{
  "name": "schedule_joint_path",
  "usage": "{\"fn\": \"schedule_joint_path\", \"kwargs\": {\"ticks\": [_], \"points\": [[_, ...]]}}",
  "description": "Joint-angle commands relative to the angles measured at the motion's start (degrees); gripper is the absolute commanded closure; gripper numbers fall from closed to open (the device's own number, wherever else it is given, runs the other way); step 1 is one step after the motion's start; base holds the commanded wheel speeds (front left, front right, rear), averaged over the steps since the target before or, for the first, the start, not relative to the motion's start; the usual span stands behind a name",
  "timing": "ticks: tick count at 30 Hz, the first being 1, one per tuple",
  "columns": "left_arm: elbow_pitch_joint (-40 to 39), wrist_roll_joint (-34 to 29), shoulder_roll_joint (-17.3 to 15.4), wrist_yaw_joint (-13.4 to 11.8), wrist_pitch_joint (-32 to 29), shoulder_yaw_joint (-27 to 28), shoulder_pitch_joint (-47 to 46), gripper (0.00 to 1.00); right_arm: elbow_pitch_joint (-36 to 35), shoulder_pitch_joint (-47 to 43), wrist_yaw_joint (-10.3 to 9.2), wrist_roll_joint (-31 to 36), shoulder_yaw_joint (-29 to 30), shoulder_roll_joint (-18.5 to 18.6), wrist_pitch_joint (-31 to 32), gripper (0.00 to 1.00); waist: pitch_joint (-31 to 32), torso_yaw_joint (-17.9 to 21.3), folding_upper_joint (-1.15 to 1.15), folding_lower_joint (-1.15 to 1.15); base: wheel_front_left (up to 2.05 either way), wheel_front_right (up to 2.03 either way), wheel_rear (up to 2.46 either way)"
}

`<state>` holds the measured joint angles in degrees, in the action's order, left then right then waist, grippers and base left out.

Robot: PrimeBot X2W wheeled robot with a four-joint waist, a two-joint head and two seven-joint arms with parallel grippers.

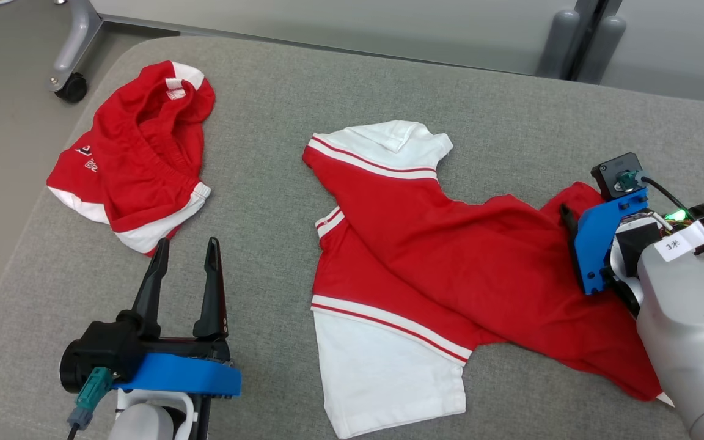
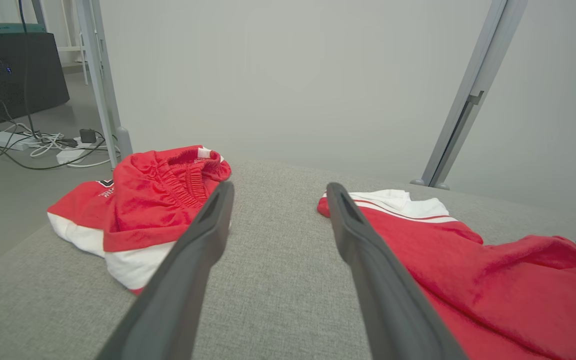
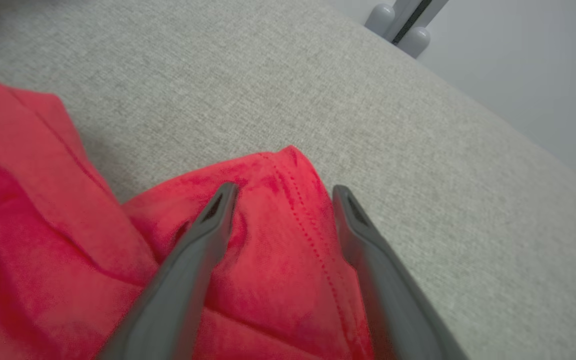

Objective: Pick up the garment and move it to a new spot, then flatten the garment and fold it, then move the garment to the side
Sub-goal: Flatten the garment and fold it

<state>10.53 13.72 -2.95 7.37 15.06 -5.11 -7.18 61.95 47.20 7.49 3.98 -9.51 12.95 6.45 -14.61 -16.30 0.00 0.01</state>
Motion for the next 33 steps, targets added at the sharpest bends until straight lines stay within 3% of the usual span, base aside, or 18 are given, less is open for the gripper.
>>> {"fn": "schedule_joint_path", "kwargs": {"ticks": [1, 3, 4, 5, 6, 20, 27, 33], "points": [[0.09, 0.4, 0.09, -0.08, 0.16, -0.19, -0.62, 0.0, 0.56, 0.69, 0.01, 0.16, 0.06, 0.2, -0.04, 0.0, -0.04, -0.08, 0.0, -0.01, 0.0, 0.0, 0.0], [0.28, 0.48, 0.09, -0.24, 0.16, -0.36, -0.85, 0.0, 3.04, 1.07, 0.01, 0.25, 0.16, -0.19, 1.24, 0.0, 0.04, -0.24, 0.0, -0.01, 0.0, 0.0, 0.0], [0.33, 0.39, 0.1, -0.32, 0.16, -0.38, -0.9, 0.0, 4.1, 1.27, 0.01, -0.02, 0.17, -0.5, 1.7, 0.25, 0.11, -0.27, 0.0, -0.01, 0.0, 0.0, 0.0], [0.38, 0.41, 0.1, -0.36, 0.16, -0.4, -0.87, 0.0, 4.85, 1.43, 0.01, -0.75, 0.38, -0.9, 1.8, 0.89, 0.16, -0.24, 0.0, -0.01, 0.0, 0.0, 0.0], [0.44, 0.43, 0.1, -0.38, 0.16, -0.39, -0.8, 0.0, 5.49, 1.73, 0.01, -1.22, 0.66, -1.13, 1.67, 1.0, 0.24, -0.15, 0.0, -0.01, 0.0, 0.0, 0.0], [1.13, -1.24, 0.09, -0.62, 0.16, 2.57, 3.7, 0.0, 1.87, -0.08, 0.0, -9.03, 1.38, -4.08, -19.26, 1.0, 6.61, 6.71, 0.0, -0.01, 0.0, 0.0, 0.0], [0.91, -2.34, 0.07, -0.41, 0.16, 3.96, 5.87, 0.0, -7.67, -0.47, 0.0, -13.99, -0.02, -4.63, -21.52, 1.0, 9.42, 10.08, 0.0, -0.01, 0.0, 0.0, 0.0], [1.07, -2.85, 0.08, -0.21, 0.16, 4.11, 6.13, 0.0, -16.01, -0.11, 0.0, -15.68, 0.32, -4.23, -21.64, 1.0, 10.48, 10.65, 0.0, -0.01, 0.0, 0.0, 0.0]]}}
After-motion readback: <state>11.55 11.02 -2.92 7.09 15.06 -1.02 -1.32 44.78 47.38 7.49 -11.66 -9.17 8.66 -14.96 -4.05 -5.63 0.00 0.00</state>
